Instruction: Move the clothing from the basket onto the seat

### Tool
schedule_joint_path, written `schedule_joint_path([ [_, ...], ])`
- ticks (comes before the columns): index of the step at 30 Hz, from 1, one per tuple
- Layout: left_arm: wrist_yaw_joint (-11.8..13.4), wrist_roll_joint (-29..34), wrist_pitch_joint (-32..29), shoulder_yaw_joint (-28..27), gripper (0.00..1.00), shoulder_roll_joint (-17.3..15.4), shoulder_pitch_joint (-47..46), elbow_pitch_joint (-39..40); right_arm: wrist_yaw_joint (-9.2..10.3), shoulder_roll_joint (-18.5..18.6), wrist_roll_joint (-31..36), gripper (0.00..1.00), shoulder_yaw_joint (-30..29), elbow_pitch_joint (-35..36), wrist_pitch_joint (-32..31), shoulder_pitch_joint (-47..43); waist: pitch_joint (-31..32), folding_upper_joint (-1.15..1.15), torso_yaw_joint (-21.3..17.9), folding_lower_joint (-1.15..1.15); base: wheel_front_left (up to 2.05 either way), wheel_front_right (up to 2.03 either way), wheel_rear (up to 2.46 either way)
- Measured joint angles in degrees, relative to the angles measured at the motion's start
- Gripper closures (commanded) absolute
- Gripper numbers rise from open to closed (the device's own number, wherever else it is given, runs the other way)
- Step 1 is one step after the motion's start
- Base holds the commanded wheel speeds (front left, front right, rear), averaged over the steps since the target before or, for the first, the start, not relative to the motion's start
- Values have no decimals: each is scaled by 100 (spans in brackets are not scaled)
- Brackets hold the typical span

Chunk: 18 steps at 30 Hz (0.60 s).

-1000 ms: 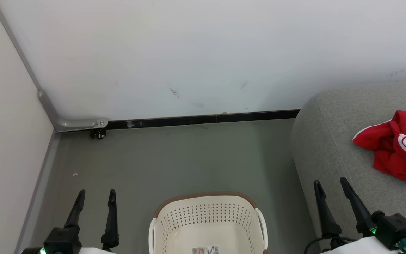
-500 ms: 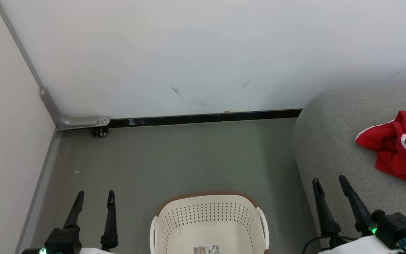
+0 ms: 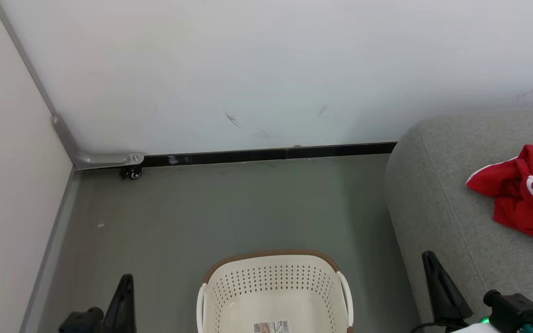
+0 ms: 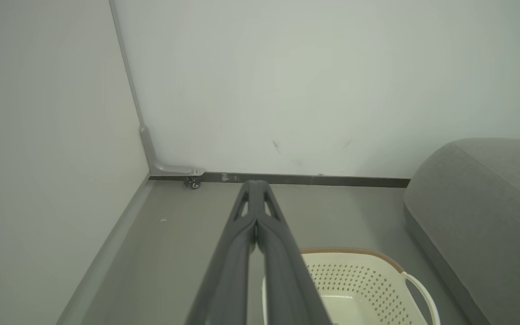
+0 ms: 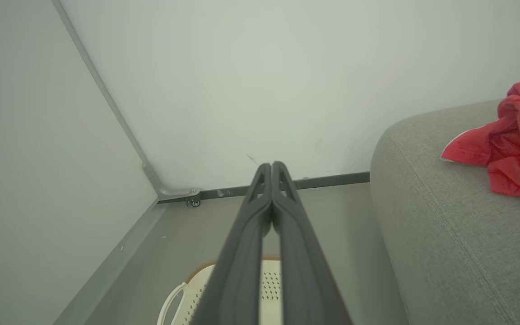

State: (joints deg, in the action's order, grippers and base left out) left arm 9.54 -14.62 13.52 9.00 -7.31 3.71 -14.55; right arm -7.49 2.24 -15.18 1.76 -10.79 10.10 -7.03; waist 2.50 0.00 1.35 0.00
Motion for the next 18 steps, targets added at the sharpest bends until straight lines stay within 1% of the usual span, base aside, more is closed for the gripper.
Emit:
schedule_joint_path([
  [2, -5, -156, -82, -77, 100, 7, -21, -52, 0, -1, -163, 100, 18, 16, 0, 0, -4, 0, -3, 0, 0, 0, 0],
  [6, -101, -513, -223, -204, 100, 29, -90, -119, 0, -1, -515, 100, 31, 74, -1, 0, -14, 0, -10, 0, 0, 0, 0],
  [13, -234, -1215, -415, -269, 100, 67, -151, -135, 0, -2, -1292, 100, -26, 87, -68, 8, -36, 0, -22, 3, 0, 0, 0],
  [16, -276, -1433, -498, -327, 100, 74, -162, -136, 0, -2, -1514, 100, -68, 82, -164, 21, -43, 0, -27, 9, 0, 0, 0],
  [18, -308, -1596, -522, -360, 100, 81, -171, -136, 0, -2, -1685, 100, -90, 80, -178, 25, -44, 0, -29, 19, 0, 0, 0],
])
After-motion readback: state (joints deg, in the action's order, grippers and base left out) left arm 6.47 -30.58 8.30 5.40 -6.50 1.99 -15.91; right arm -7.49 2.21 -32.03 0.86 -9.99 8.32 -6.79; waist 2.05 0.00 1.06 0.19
